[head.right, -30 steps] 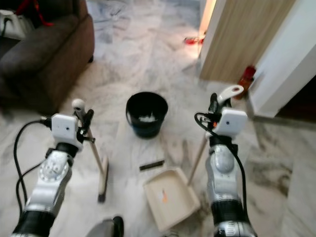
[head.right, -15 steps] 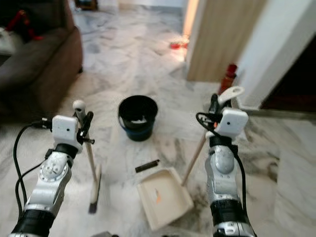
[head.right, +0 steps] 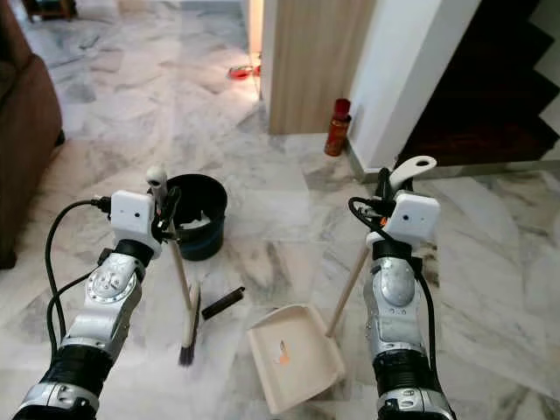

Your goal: Sweep floor

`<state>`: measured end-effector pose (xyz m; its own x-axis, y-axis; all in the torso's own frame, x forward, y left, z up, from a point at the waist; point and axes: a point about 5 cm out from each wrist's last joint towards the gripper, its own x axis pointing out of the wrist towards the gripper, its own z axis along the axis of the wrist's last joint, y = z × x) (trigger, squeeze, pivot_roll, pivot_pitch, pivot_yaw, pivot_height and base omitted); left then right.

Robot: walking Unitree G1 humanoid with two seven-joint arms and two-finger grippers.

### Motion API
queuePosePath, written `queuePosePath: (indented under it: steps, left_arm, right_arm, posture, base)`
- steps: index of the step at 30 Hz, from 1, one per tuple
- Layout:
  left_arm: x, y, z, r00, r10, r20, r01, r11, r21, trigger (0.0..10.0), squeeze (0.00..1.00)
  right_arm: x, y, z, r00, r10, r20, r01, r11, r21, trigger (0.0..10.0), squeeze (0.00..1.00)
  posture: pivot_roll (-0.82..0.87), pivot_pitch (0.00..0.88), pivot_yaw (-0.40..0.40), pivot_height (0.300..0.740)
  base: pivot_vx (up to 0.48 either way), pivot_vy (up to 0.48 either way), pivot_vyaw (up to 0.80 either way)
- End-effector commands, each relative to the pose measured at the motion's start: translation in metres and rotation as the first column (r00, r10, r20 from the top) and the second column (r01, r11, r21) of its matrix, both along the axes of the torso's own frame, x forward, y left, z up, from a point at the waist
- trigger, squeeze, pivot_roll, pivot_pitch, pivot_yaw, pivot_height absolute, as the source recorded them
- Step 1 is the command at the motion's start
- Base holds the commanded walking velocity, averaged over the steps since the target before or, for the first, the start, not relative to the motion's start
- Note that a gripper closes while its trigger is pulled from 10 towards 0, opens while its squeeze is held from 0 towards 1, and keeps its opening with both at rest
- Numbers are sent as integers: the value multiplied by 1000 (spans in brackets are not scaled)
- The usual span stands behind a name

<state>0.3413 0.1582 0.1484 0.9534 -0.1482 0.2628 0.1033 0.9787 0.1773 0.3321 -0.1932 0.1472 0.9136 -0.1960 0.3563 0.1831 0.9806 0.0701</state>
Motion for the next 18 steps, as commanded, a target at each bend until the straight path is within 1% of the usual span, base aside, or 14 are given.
queuePosePath:
  steps: [1,4,9,13,18]
  left_arm:
    - [4,-9,6,999,-31,34,31,1000,-3,10000,0]
    - [9,-13,9,998,-44,40,44,999,-6,10000,0]
    - [15,-16,13,998,-48,47,48,999,-9,10000,0]
    - [23,-17,18,997,-37,63,38,999,-17,10000,0]
    - [25,-20,19,997,-31,71,33,999,-23,10000,0]
  right_arm:
    - [2,-2,9,999,-16,47,16,1000,-14,10000,0]
    - [3,-3,11,998,-29,55,30,1000,-8,10000,0]
    - [5,-5,12,997,-44,56,45,999,-1,10000,0]
    - [9,-7,16,996,-48,69,49,999,-3,10000,0]
    - [10,-11,17,996,-56,69,57,998,-11,10000,0]
  posture:
    - [152,0,-37,740]
    - [152,0,-32,740]
    - [151,0,-27,740]
    - [149,0,-39,740]
    - [145,0,-46,740]
  base:
    - [0,0,-800]
    - [0,0,-800]
    - [0,0,-800]
    - [0,0,-800]
    - [0,0,-800]
